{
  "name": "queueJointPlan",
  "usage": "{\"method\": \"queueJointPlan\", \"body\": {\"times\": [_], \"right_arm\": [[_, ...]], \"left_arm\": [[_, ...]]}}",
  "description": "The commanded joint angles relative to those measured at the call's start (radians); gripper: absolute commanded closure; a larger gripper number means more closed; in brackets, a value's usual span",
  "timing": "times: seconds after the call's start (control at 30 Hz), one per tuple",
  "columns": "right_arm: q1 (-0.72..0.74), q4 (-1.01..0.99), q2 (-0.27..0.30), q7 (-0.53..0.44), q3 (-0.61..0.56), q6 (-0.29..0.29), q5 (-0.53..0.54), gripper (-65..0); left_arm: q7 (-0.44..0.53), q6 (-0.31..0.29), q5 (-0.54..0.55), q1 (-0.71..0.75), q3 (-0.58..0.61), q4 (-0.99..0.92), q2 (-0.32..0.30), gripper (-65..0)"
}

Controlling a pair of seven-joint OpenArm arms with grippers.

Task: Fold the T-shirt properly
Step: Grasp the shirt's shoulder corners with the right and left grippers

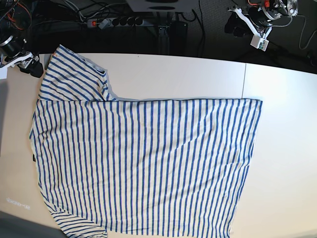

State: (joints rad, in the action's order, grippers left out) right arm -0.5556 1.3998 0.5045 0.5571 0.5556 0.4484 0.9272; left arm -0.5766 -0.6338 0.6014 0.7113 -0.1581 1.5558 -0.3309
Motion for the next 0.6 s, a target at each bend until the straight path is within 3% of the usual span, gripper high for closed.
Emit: {"method": "queueJointPlan", "body": {"times": [0.0, 0.37, 0.57], "right_arm": [[-0.004, -0.008, 0.013, 0.027, -0.013, 0.046, -0.01, -35.6], [-0.005, -0.011, -0.032, 0.047, -0.234, 0.053, -0.027, -35.6], [-0.005, -0.011, -0.06, 0.05, -0.266, 0.053, -0.037, -35.6]], "left_arm": [[0.0, -0.018, 0.022, 0.009, -0.005, 0.014, -0.018, -28.1], [-0.031, -0.018, 0.093, 0.009, -0.071, 0.014, -0.038, -28.1], [-0.061, -0.018, 0.146, 0.009, -0.148, 0.064, -0.044, -28.1]]}}
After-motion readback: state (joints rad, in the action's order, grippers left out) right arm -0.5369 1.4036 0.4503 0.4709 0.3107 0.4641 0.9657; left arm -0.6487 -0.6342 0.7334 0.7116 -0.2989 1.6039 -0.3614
